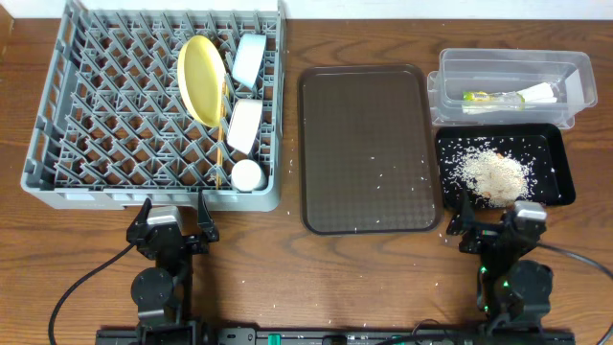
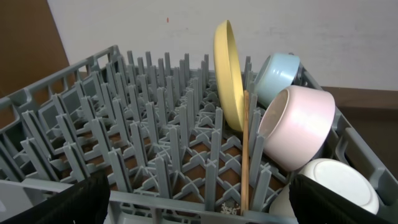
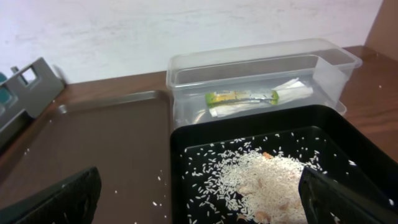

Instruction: Sort waste into correct bins and load items into the dishwasher

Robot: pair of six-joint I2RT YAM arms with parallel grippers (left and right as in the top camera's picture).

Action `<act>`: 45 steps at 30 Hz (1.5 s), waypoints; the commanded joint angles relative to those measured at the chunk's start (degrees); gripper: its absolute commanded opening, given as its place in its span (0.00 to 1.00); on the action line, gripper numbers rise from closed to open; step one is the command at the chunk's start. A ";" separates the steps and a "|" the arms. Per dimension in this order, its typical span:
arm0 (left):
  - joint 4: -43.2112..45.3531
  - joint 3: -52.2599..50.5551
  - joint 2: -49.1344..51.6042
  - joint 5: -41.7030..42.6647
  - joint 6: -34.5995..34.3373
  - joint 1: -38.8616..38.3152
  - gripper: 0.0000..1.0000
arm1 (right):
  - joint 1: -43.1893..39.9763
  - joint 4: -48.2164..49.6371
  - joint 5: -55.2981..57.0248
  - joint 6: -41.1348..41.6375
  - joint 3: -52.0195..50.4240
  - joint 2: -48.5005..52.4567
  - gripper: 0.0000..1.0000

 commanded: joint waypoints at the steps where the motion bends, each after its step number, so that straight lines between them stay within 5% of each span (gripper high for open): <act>1: -2.21 -0.94 -0.37 -0.94 0.33 0.28 0.93 | 1.51 0.24 -1.53 -5.01 -3.61 -4.74 0.99; 45: -2.19 -0.94 -0.37 -0.94 0.33 0.28 0.93 | 1.70 5.31 -3.80 -7.02 -6.86 -7.63 0.99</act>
